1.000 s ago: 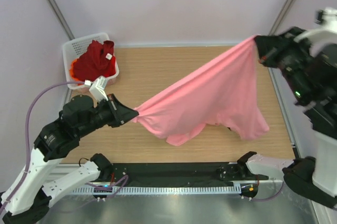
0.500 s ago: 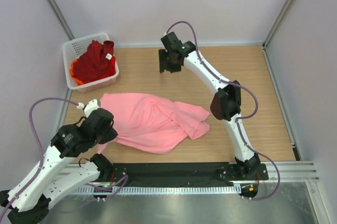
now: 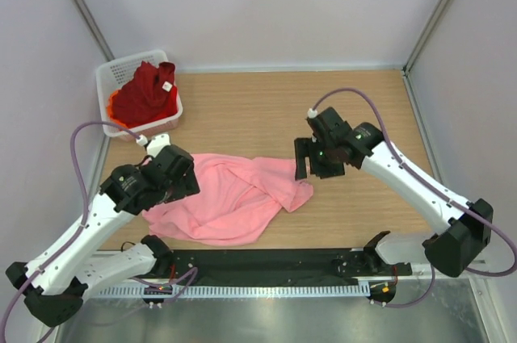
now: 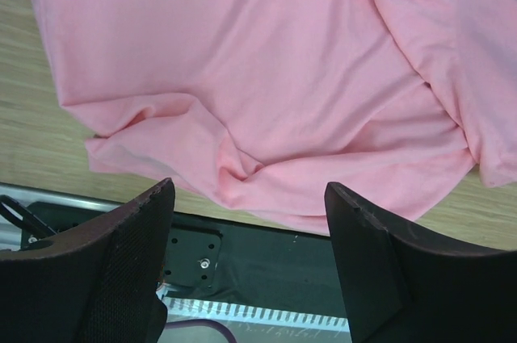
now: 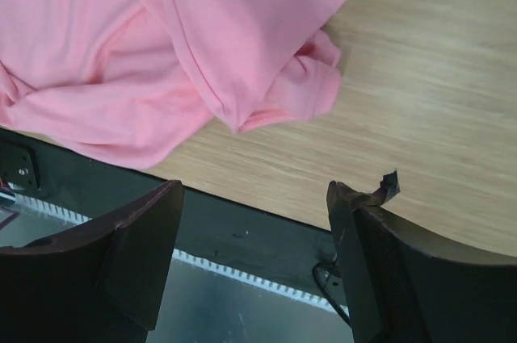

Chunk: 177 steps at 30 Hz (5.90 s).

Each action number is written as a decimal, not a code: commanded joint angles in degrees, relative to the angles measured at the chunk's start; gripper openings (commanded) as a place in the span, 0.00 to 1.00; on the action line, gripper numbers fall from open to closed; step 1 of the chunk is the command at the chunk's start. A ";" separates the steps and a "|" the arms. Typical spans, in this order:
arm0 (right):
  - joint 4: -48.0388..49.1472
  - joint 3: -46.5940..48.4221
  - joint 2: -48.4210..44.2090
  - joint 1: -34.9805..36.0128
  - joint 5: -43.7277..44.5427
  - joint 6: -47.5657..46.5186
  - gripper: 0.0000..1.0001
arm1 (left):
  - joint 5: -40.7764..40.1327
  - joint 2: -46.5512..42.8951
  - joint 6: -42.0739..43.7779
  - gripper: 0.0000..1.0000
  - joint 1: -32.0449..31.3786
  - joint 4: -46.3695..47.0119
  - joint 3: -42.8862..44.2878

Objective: Fold and stack the t-shirts
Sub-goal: Flatten the tshirt out

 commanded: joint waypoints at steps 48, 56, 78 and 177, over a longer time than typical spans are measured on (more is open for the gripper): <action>7.15 15.95 -9.39 5.99 21.60 15.84 0.01 | -5.37 10.21 13.08 0.52 1.99 11.45 15.48; 19.47 27.97 12.30 -7.61 16.78 5.04 0.01 | -1.96 13.19 13.26 0.51 2.34 10.74 13.46; 13.83 -18.46 -4.35 -4.03 -3.96 9.94 0.50 | 14.83 17.69 2.54 0.70 4.80 12.93 -5.07; -11.81 36.60 7.86 -9.22 11.42 -4.90 0.01 | -9.42 20.76 23.98 0.00 9.11 11.62 40.09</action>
